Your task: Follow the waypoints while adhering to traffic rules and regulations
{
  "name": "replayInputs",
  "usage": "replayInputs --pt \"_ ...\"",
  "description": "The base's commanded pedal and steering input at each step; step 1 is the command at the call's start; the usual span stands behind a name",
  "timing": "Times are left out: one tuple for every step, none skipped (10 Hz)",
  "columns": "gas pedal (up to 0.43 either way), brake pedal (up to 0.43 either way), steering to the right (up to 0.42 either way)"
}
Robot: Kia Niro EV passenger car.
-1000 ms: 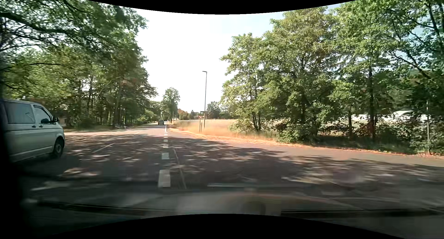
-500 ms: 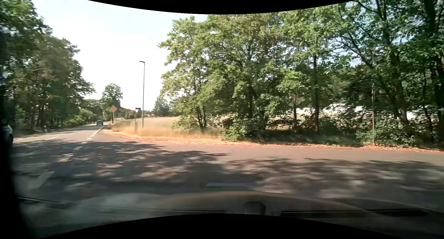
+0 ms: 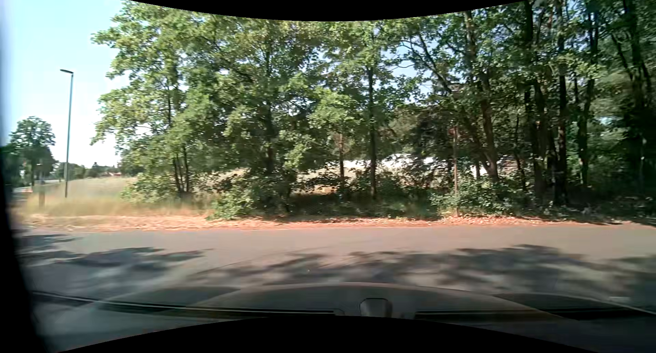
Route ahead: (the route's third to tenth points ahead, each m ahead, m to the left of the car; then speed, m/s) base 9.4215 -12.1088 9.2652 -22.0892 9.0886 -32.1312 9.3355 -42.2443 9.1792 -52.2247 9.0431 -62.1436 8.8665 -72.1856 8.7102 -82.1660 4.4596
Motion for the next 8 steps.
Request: replayInputs --pt "0.047 0.006 0.609" --pt "0.079 0.006 0.636" --pt "0.110 0.006 0.668" --pt "0.118 0.006 0.691" --pt "0.150 0.006 0.707" --pt "0.169 0.006 0.717" --pt "0.197 0.006 0.720" --pt "0.220 0.006 0.719"
